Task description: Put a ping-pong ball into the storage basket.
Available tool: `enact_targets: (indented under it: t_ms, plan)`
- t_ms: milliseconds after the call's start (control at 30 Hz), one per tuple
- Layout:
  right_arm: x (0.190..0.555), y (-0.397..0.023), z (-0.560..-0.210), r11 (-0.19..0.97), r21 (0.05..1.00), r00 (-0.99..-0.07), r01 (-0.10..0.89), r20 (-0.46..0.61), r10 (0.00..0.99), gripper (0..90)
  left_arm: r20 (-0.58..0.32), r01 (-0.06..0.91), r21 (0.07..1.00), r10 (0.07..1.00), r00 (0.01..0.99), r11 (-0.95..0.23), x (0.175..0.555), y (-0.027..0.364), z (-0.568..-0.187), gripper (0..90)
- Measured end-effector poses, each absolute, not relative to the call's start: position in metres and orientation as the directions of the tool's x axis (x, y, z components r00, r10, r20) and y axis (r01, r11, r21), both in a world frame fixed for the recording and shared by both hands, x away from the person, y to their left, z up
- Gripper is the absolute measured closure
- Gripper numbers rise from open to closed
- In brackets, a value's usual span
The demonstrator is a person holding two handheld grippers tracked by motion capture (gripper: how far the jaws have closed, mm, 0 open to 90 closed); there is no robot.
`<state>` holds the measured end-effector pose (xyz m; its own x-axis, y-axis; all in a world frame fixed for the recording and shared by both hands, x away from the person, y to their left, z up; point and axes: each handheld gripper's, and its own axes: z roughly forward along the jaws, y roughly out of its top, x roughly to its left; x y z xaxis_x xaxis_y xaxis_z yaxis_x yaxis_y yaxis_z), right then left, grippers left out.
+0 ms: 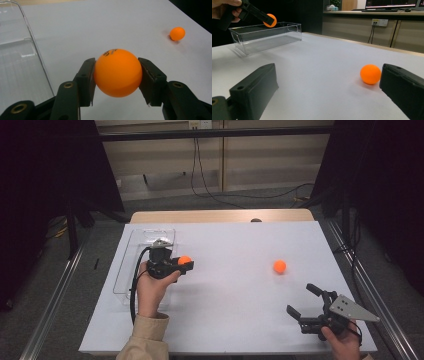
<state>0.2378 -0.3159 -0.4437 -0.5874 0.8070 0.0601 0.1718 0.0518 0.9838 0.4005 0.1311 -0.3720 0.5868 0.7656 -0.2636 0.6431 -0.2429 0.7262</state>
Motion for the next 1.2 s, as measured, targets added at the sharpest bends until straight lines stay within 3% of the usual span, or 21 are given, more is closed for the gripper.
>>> enact_targets:
  t_ms: [1200]
  plan:
    - [0.238, -0.315, -0.444, 0.052, 0.984, -0.589, 0.172, 0.061, 0.806, 1.2, -0.239, 0.649, 0.723, 0.795, 0.558, -0.238, 0.401, 0.147, -0.37, 50.9]
